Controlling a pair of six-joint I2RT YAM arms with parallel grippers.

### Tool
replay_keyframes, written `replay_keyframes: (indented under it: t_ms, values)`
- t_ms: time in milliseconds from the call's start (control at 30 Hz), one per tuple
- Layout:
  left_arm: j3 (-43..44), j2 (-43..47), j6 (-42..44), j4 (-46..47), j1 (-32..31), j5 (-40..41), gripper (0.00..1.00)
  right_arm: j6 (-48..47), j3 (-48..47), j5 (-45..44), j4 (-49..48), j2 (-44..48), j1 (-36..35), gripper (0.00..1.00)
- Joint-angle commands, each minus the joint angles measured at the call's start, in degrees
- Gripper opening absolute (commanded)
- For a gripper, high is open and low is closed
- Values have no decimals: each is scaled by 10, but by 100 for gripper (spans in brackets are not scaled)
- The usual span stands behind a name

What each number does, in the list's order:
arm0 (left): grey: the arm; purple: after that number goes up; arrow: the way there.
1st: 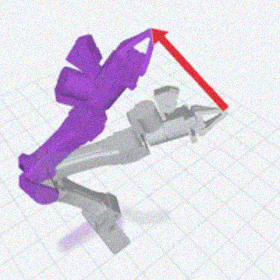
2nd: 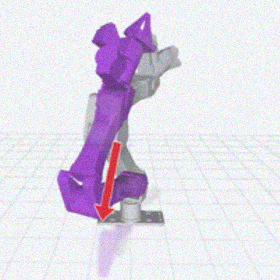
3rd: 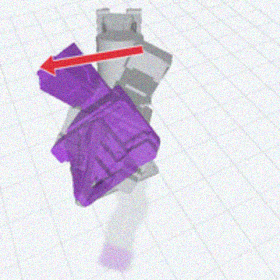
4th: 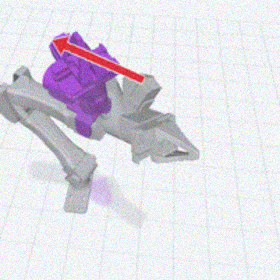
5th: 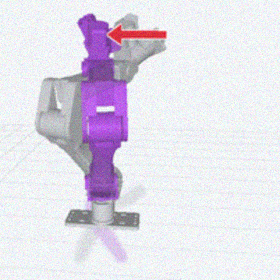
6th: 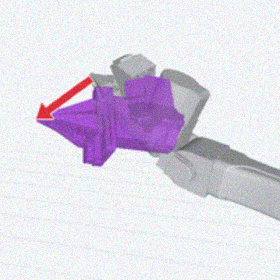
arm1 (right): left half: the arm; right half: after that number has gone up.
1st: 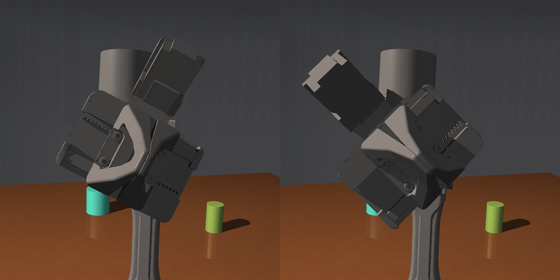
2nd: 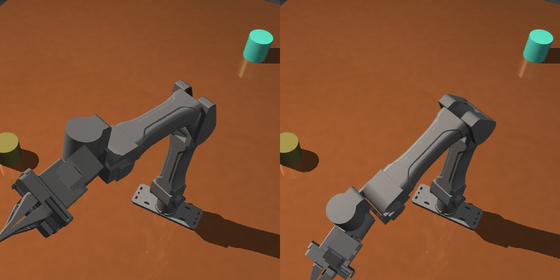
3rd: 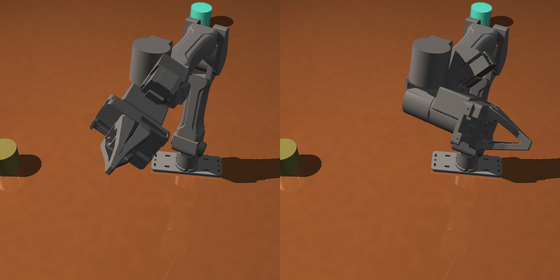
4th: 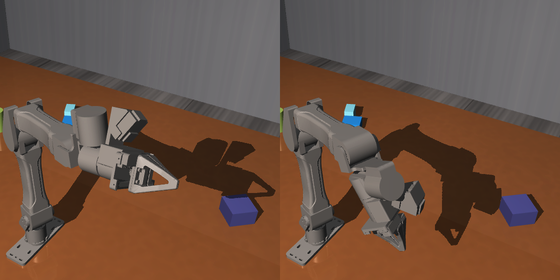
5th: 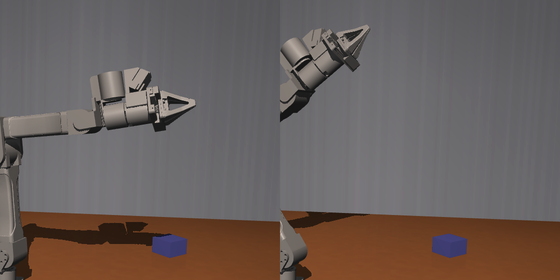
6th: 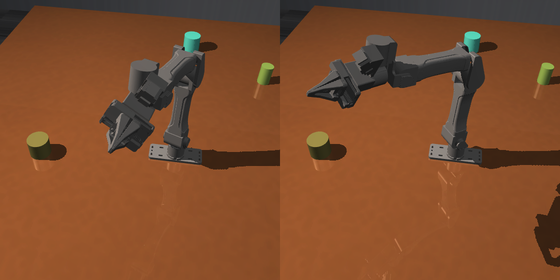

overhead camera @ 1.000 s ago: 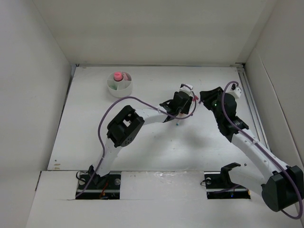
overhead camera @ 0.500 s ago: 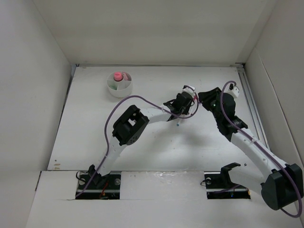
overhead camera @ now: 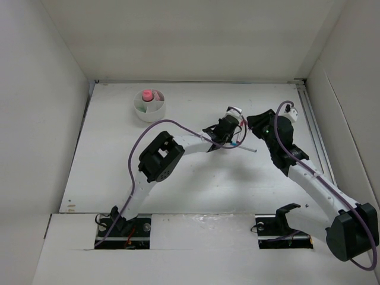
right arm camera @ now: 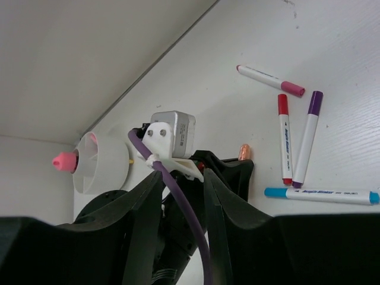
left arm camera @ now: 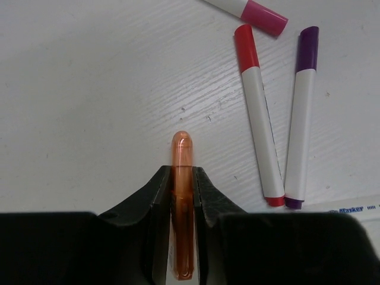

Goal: Sort the stationery into containers
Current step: Pick up the pen from the center of the board.

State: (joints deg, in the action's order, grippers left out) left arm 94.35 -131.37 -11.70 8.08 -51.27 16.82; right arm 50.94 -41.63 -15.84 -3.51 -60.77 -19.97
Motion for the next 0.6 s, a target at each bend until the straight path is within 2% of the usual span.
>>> replay_keyframes:
  t_ms: [0, 167, 300, 433, 567]
  values:
    - [-11, 72, -10, 9, 0, -6, 0, -11, -22, 2, -24, 0, -3, 40]
    - [-71, 135, -38, 46, 26, 1, 0, -11, -17, 1, -24, 11, -3, 40]
    - [-133, 224, -73, 65, 75, 23, 0, -11, -17, 15, -24, 11, -3, 40]
    - [-194, 308, -125, 83, 166, 41, 0, -11, -22, 15, -24, 11, -3, 40]
    - [-296, 387, -178, 141, 244, 79, 0, -11, -22, 20, -24, 16, -9, 40]
